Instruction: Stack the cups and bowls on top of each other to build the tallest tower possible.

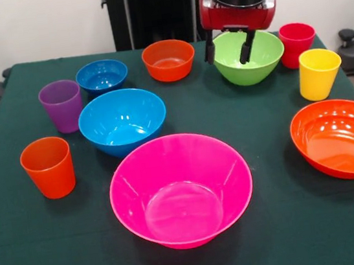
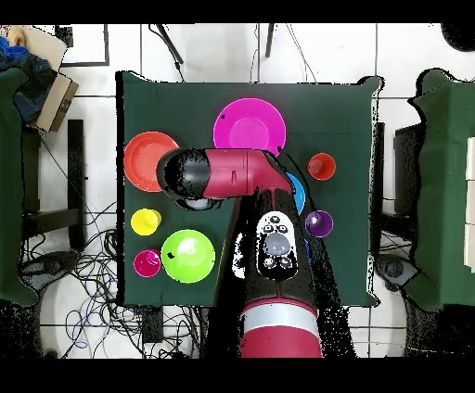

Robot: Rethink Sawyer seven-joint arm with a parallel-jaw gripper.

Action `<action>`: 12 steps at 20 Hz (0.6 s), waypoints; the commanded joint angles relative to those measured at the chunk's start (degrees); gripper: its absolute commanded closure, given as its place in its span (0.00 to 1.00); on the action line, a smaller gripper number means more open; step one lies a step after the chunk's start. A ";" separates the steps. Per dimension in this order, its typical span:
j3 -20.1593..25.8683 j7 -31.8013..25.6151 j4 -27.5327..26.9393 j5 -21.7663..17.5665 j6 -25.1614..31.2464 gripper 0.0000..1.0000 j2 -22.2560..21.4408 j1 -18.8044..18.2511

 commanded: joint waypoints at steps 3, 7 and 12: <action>5.57 -8.06 -2.60 -4.22 5.74 0.00 1.87 -1.48; 5.58 -8.01 -2.44 -4.08 5.83 0.00 1.74 -1.51; 5.13 -6.71 -1.33 -3.55 5.71 0.00 0.73 -1.27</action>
